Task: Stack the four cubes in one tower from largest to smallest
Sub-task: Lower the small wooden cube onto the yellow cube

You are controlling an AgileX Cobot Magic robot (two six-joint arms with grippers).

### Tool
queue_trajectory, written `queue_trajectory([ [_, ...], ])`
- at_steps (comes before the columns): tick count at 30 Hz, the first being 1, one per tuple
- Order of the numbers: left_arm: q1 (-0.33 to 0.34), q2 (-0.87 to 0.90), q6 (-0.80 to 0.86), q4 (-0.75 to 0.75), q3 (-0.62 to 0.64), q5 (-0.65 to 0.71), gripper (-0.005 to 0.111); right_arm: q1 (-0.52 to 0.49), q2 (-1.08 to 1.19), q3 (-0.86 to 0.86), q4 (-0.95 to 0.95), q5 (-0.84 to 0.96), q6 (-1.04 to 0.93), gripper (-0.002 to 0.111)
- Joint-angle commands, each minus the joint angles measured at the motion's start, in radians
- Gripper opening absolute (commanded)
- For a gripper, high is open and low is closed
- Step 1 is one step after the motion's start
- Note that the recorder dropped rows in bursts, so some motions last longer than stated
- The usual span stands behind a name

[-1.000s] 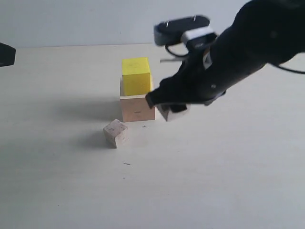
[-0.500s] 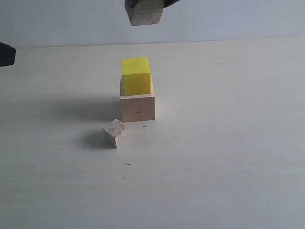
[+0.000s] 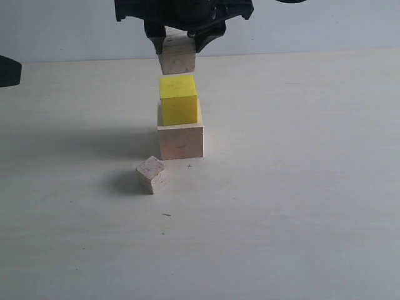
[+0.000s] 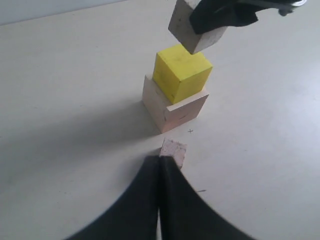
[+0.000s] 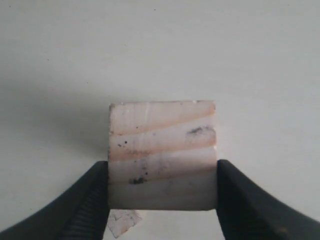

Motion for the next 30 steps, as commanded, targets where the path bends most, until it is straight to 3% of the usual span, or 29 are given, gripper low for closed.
queue_trajectory([
  [1, -0.007, -0.009, -0.003, -0.016, 0.004, -0.012, 0.0, 0.001, 0.034, -0.019, -0.002, 0.031, 0.013, 0.0],
  [30, -0.007, -0.009, -0.003, -0.022, 0.004, -0.012, 0.0, 0.001, 0.075, -0.019, 0.007, 0.003, 0.071, 0.0],
])
